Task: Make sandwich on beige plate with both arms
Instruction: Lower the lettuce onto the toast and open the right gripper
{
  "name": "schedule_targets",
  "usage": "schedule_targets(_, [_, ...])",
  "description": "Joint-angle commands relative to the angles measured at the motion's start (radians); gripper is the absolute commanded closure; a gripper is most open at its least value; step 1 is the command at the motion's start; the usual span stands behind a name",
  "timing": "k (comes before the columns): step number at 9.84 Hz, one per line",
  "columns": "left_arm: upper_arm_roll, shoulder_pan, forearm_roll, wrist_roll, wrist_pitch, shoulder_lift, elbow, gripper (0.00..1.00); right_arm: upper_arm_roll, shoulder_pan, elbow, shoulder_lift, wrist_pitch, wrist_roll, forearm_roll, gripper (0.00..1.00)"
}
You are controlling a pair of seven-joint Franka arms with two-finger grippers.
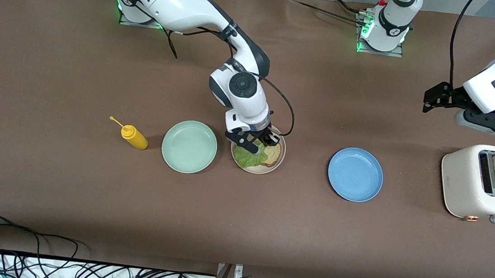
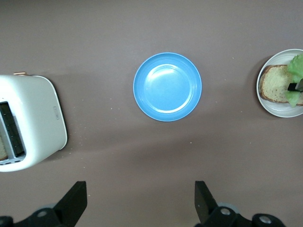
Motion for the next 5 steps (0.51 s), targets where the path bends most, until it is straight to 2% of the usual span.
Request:
schedule_targets(1, [0.045, -0.015, -0.021, 0.003, 0.007, -0.041, -0.047, 0.00, -0.009, 0.014, 0.046, 0.019, -0.012, 0.024, -0.019, 0.54])
schedule_targets(2, [0.045, -0.018, -0.022, -0.003, -0.022, -0.033, -0.034, 0.00, -0.009, 0.014, 0.045, 0.010, -0.042, 0.035, -0.016, 0.05])
schedule_targets(3, [0.044, -0.019, -0.022, -0.008, -0.037, -0.035, -0.033, 0.00, -0.012, 0.009, 0.046, 0.004, -0.096, 0.032, -0.022, 0.00])
schedule_targets(5, [0.044, -0.022, -0.024, -0.008, -0.038, -0.033, -0.032, 0.00, -0.012, -0.023, 0.046, -0.053, -0.220, 0.019, -0.020, 0.00])
